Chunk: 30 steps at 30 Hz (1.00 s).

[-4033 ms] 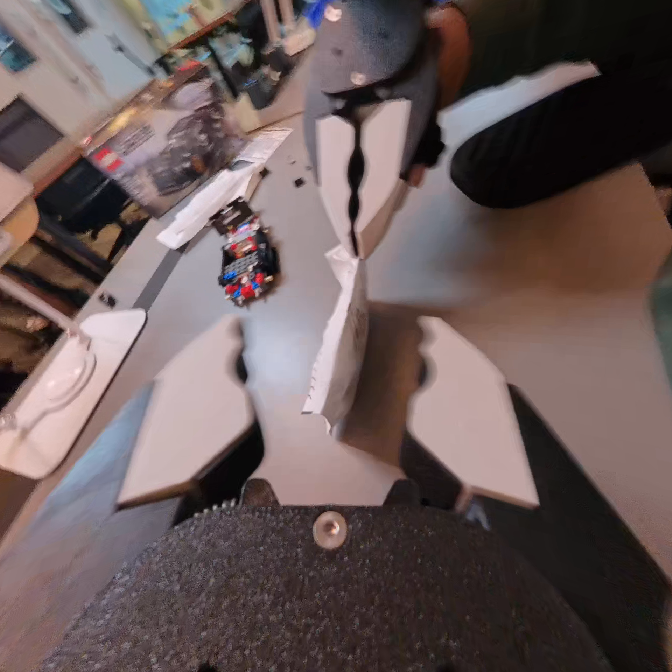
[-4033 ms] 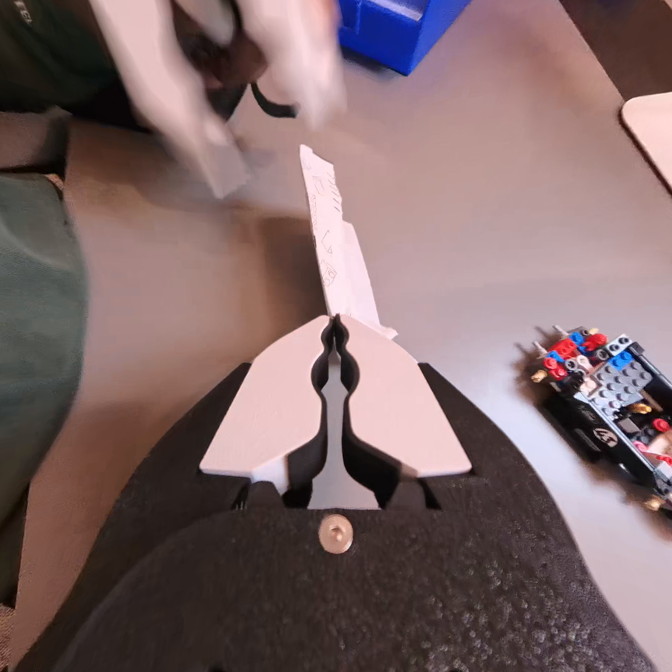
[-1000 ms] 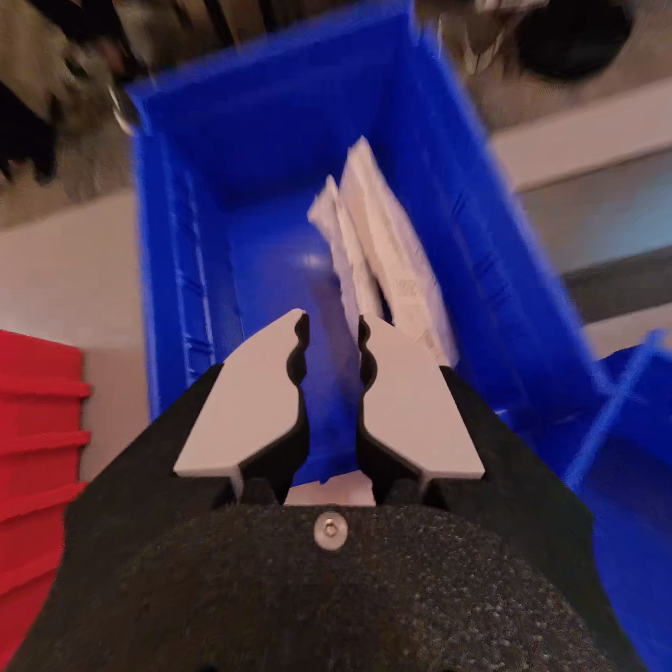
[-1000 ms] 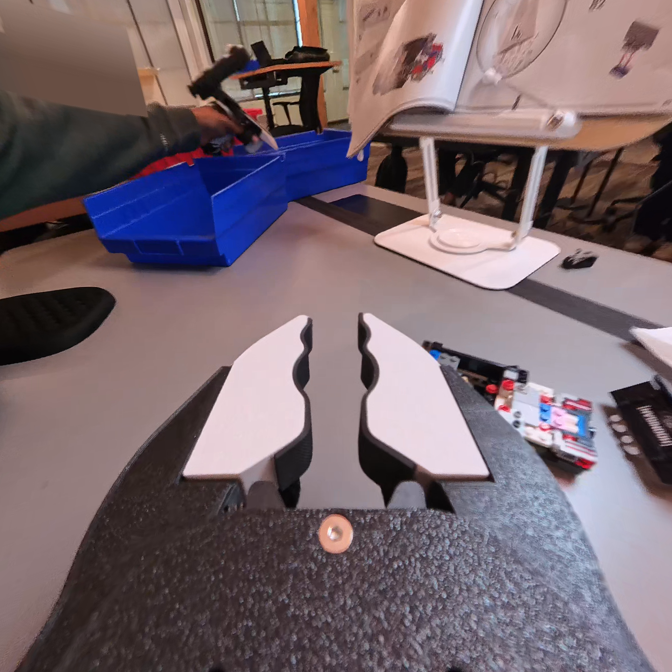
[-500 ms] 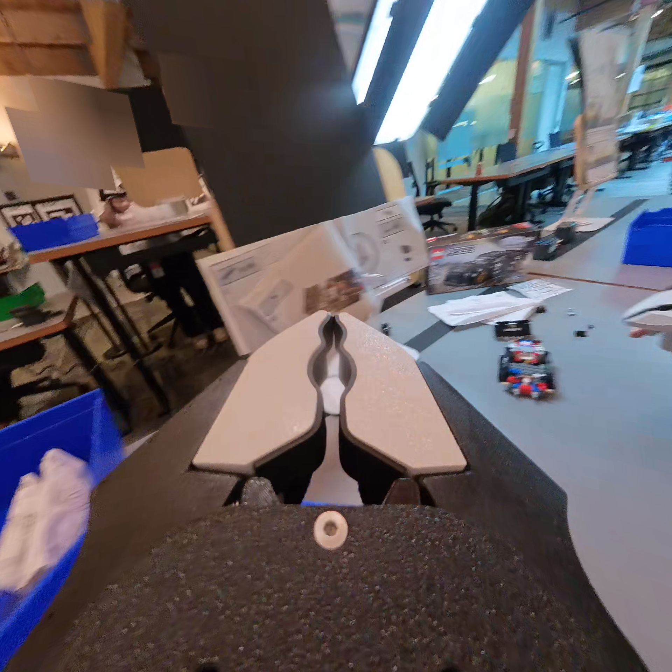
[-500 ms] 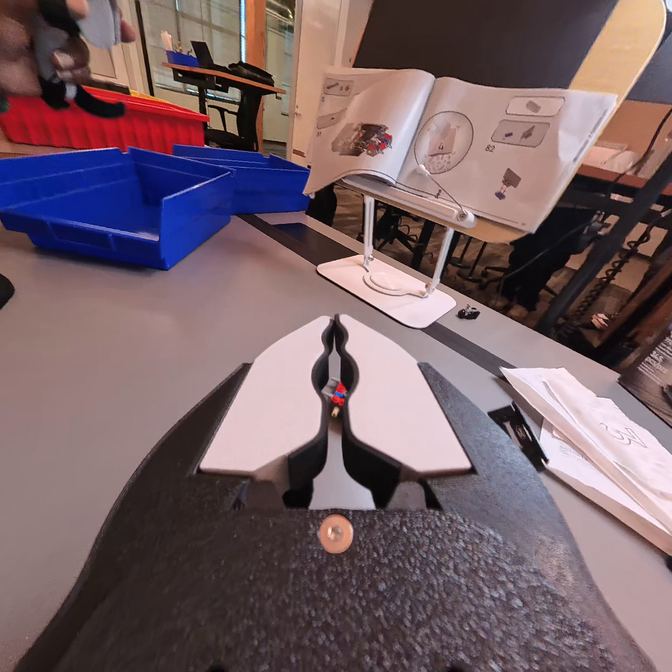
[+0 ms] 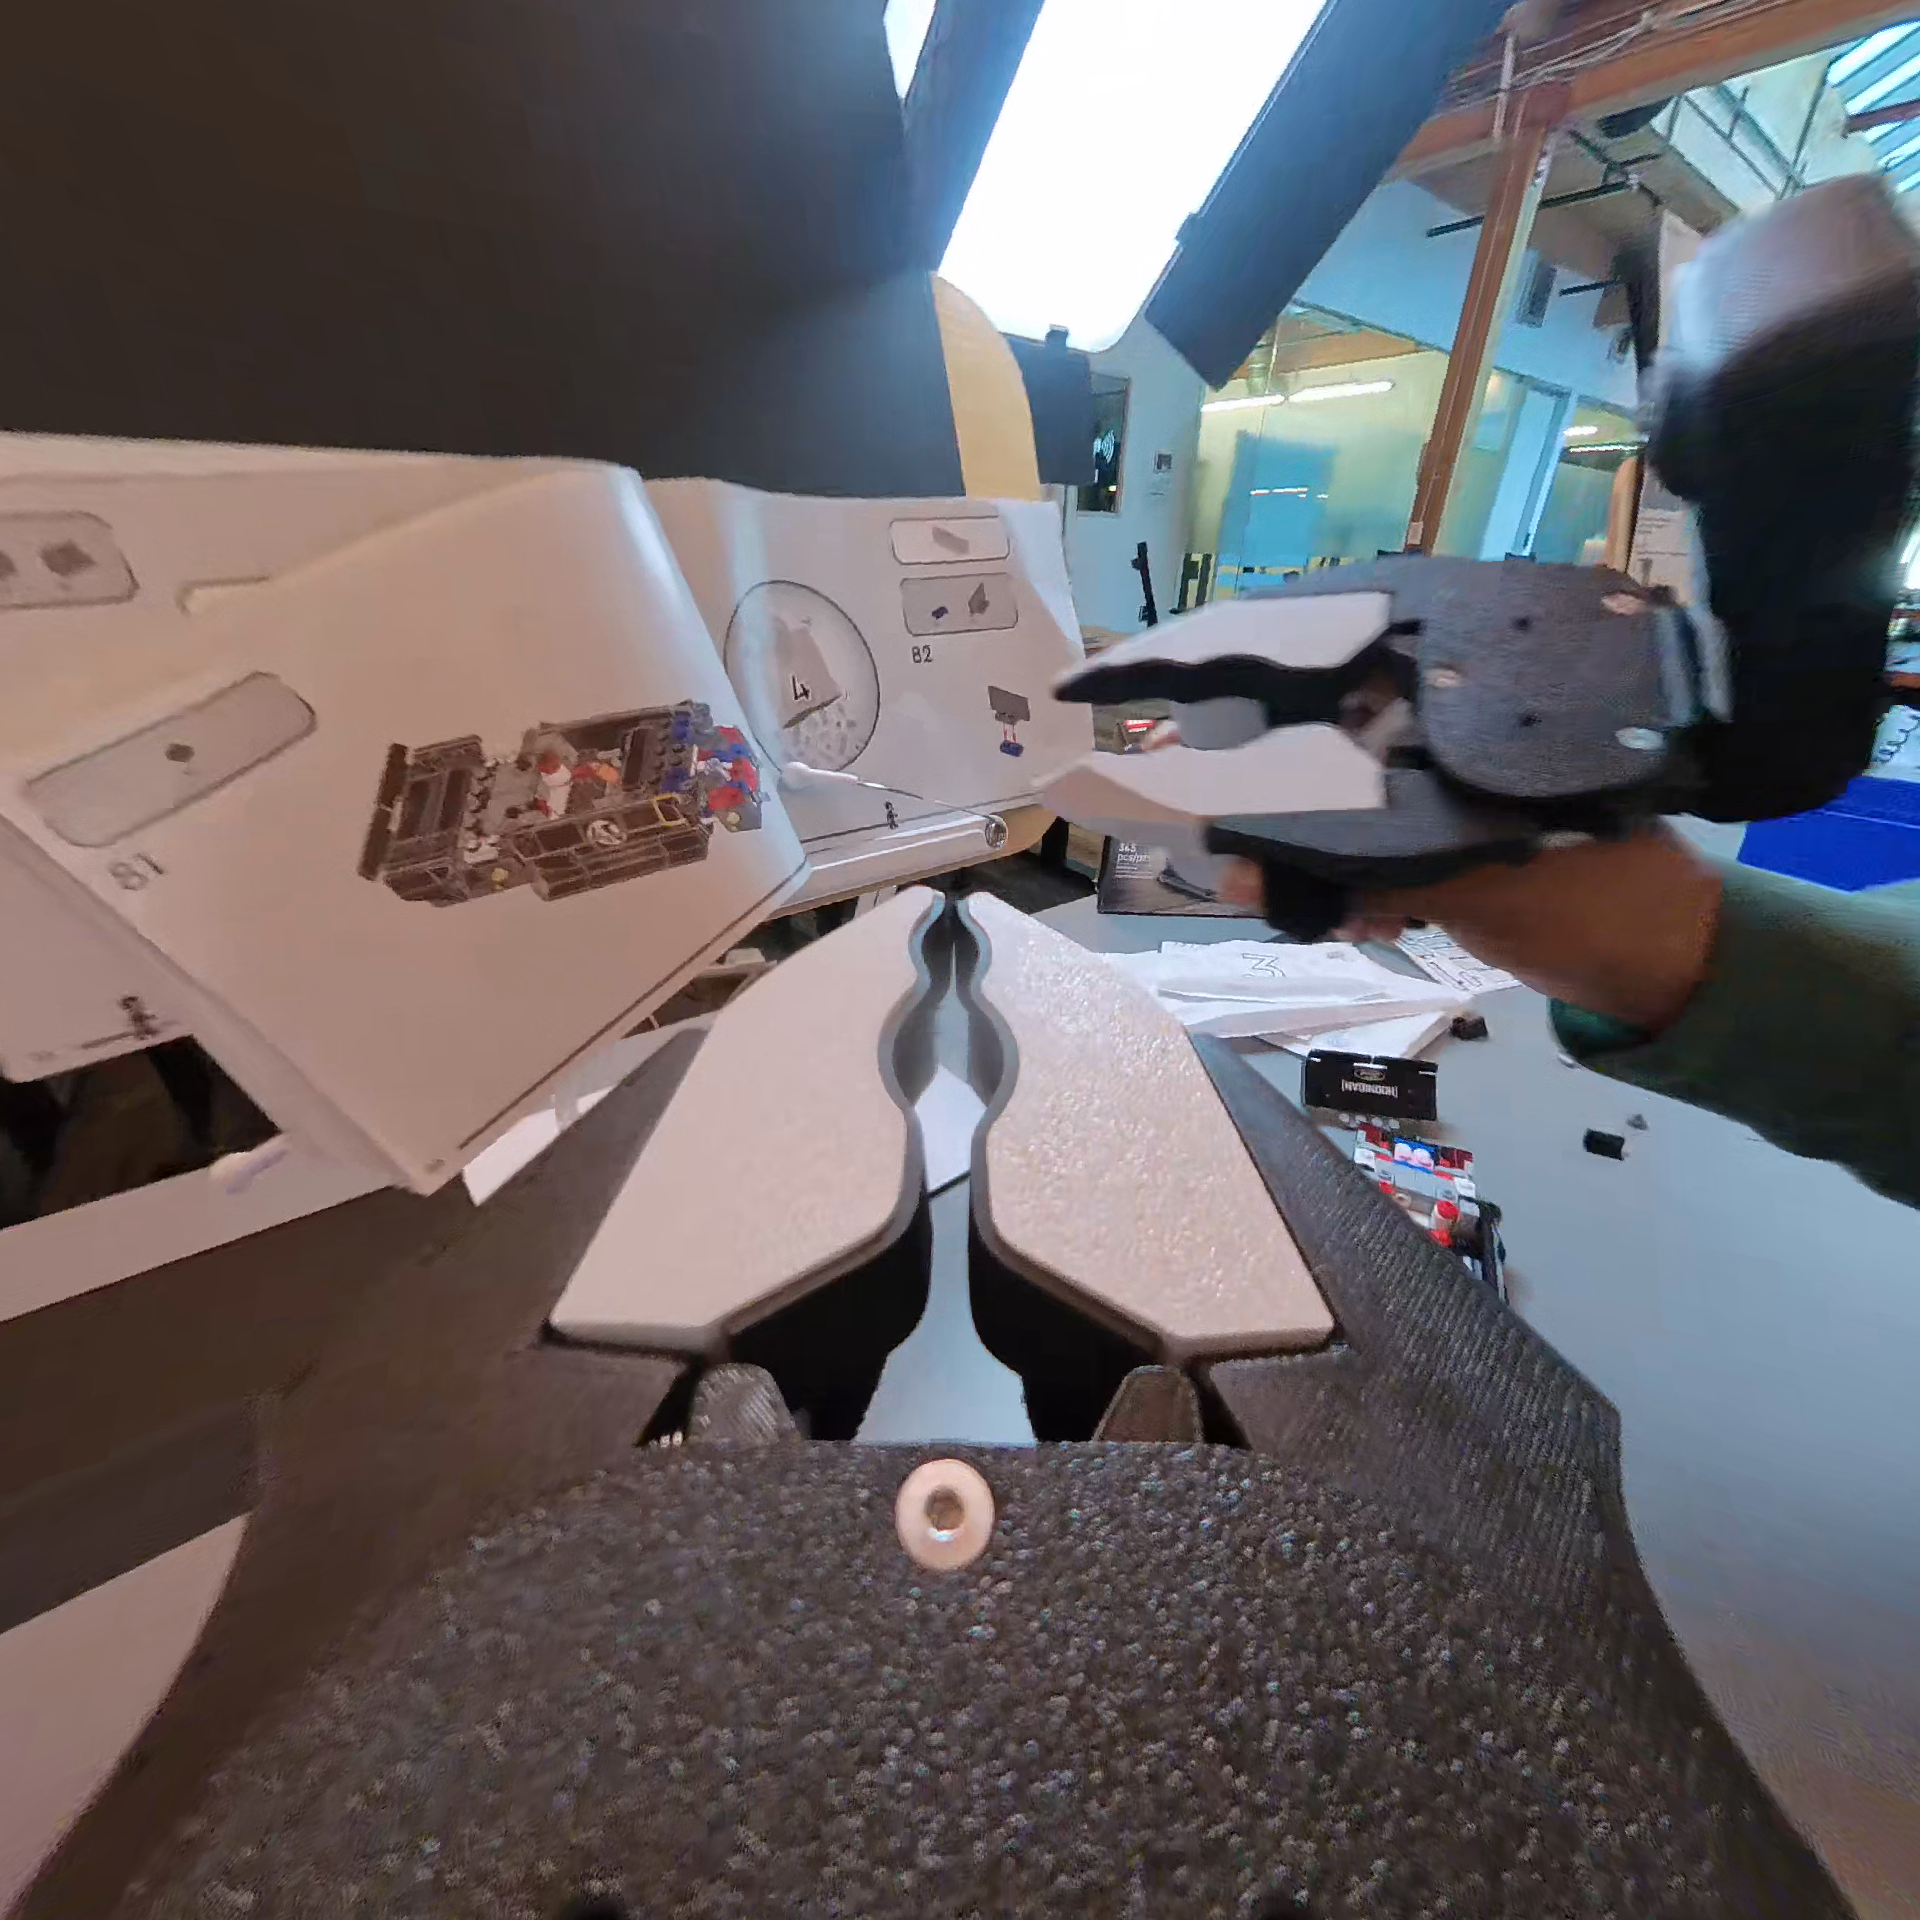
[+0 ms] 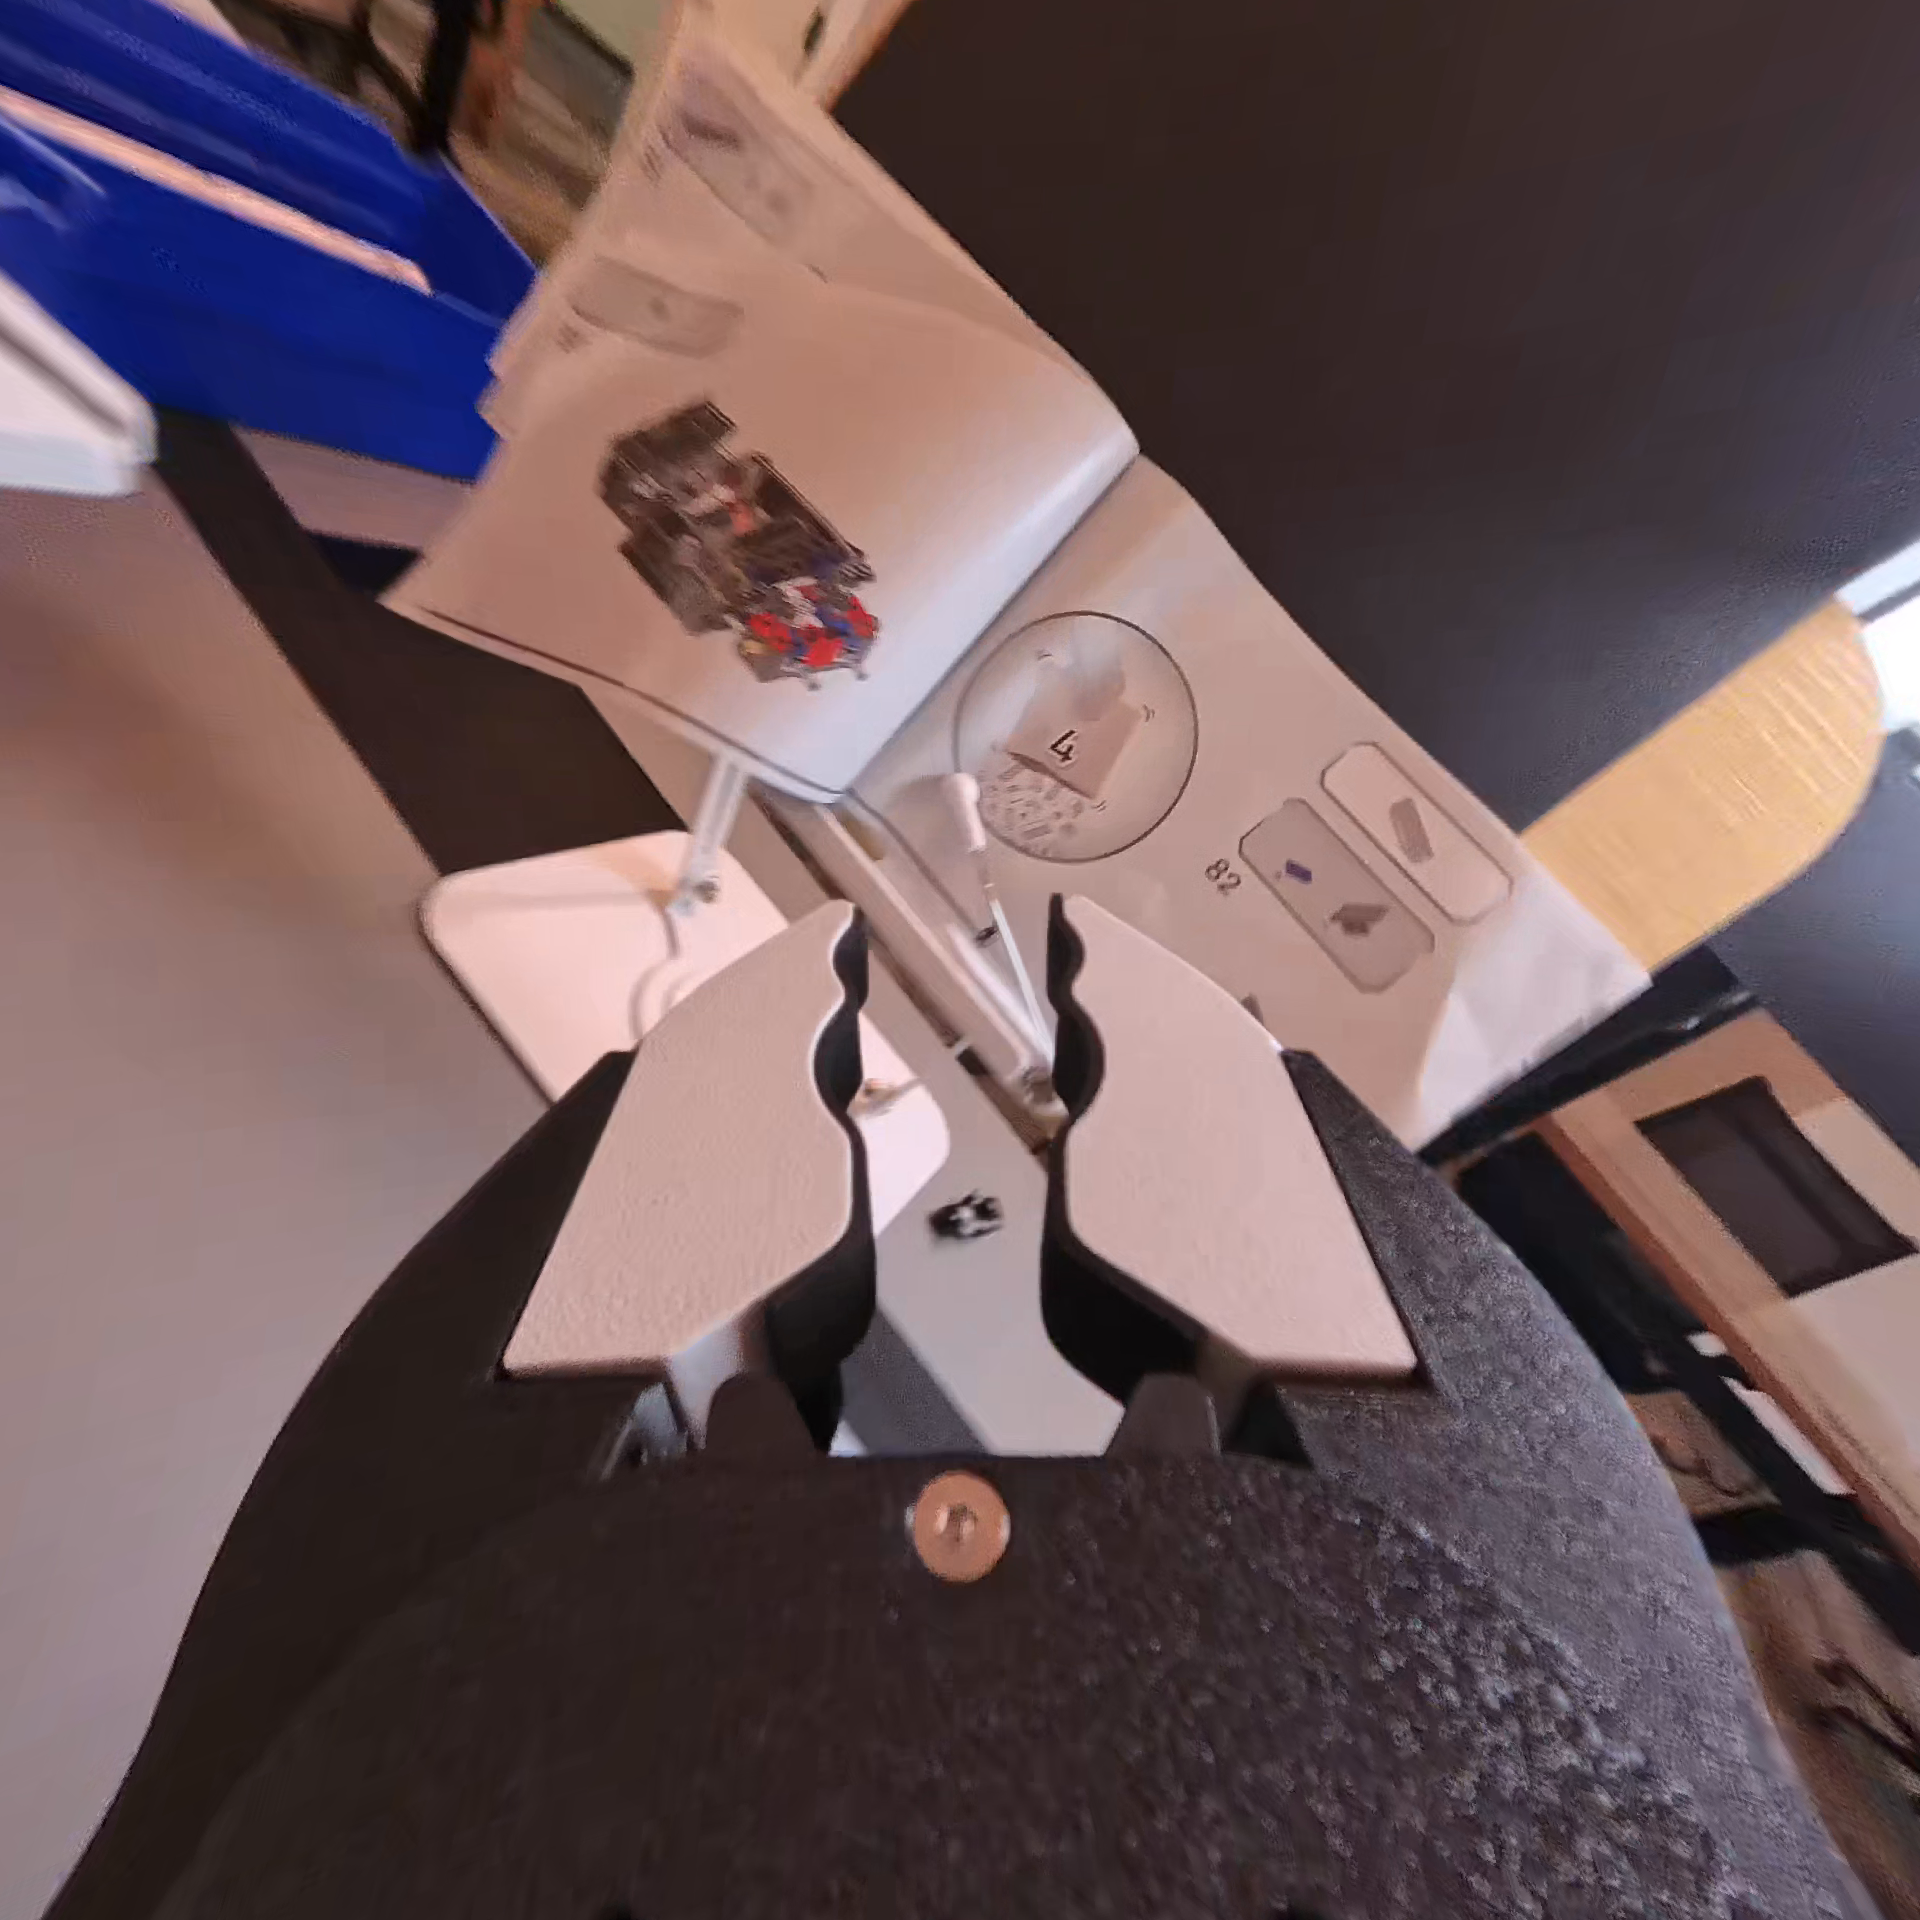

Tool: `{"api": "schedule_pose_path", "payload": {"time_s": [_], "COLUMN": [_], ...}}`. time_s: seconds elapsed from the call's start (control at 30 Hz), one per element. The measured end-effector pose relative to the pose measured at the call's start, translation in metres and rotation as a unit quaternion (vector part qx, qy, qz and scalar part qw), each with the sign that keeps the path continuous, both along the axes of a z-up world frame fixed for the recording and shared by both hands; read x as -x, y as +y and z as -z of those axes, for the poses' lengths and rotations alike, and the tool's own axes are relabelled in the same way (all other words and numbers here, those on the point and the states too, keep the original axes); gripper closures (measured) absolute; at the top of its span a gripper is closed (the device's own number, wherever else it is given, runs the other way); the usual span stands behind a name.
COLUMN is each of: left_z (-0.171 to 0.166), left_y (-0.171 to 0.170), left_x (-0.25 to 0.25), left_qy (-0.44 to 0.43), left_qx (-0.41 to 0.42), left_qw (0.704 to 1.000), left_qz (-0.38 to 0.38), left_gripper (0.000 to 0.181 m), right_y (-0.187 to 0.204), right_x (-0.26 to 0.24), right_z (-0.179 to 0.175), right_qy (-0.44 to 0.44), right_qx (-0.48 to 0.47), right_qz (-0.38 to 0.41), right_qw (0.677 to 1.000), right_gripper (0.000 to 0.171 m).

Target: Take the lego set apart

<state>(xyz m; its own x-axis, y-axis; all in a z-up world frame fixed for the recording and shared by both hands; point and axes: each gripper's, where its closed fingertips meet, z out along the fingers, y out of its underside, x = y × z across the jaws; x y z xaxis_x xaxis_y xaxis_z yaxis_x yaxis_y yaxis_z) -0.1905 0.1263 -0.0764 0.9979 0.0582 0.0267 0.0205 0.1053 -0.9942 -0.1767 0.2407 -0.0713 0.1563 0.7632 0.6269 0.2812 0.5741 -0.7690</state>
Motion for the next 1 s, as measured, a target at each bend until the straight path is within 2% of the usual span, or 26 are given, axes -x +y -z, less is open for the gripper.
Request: {"api": "schedule_pose_path", "payload": {"time_s": [0.1,0.2,0.3,0.37,0.5,0.6,0.67,0.7,0.8,0.87,0.9,0.93,1.0], "left_z": [0.008,0.009,0.012,0.018,0.015,0.016,0.017,0.017,0.017,0.018,0.018,0.018,0.018], "left_y": [0.026,0.058,0.093,0.108,0.113,0.114,0.115,0.115,0.117,0.116,0.116,0.115,0.114], "left_x": [0.005,0.010,0.028,0.048,0.074,0.082,0.088,0.090,0.091,0.092,0.091,0.091,0.091], "left_qy": [0.011,0.045,0.074,0.081,0.091,0.099,0.105,0.107,0.121,0.134,0.136,0.138,0.145], "left_qx": [0.026,0.058,0.102,0.132,0.143,0.145,0.145,0.143,0.134,0.131,0.131,0.132,0.138], "left_qw": [1.000,0.997,0.992,0.986,0.981,0.979,0.978,0.977,0.977,0.976,0.976,0.976,0.974], "left_qz": [-0.005,-0.008,-0.029,-0.056,-0.095,-0.102,-0.112,-0.113,-0.112,-0.110,-0.108,-0.107,-0.104], "left_gripper": [0.181,0.181,0.178,0.181,0.181,0.181,0.181,0.181,0.181,0.181,0.181,0.181,0.181], "right_y": [0.026,0.035,0.051,0.065,0.100,0.085,0.064,0.054,0.038,0.039,0.045,0.051,0.053], "right_x": [0.036,0.060,0.063,0.052,0.013,0.001,0.007,0.015,0.046,0.064,0.068,0.069,0.066], "right_z": [0.006,0.017,0.014,0.011,0.008,0.002,-0.006,-0.005,0.011,0.027,0.033,0.032,0.026], "right_qy": [-0.045,-0.082,-0.075,-0.055,0.002,0.057,0.059,0.043,-0.040,-0.089,-0.107,-0.103,-0.071], "right_qx": [-0.056,-0.095,-0.133,-0.094,0.001,0.071,0.047,0.026,-0.028,-0.061,-0.080,-0.101,-0.073], "right_qz": [0.018,0.021,0.063,0.087,0.136,0.066,0.021,0.002,-0.013,-0.002,0.014,0.033,0.035], "right_qw": [0.997,0.992,0.986,0.990,0.991,0.994,0.997,0.999,0.999,0.994,0.991,0.989,0.994], "right_gripper": [0.138,0.141,0.171,0.171,0.171,0.171,0.170,0.155,0.134,0.135,0.149,0.169,0.171]}}
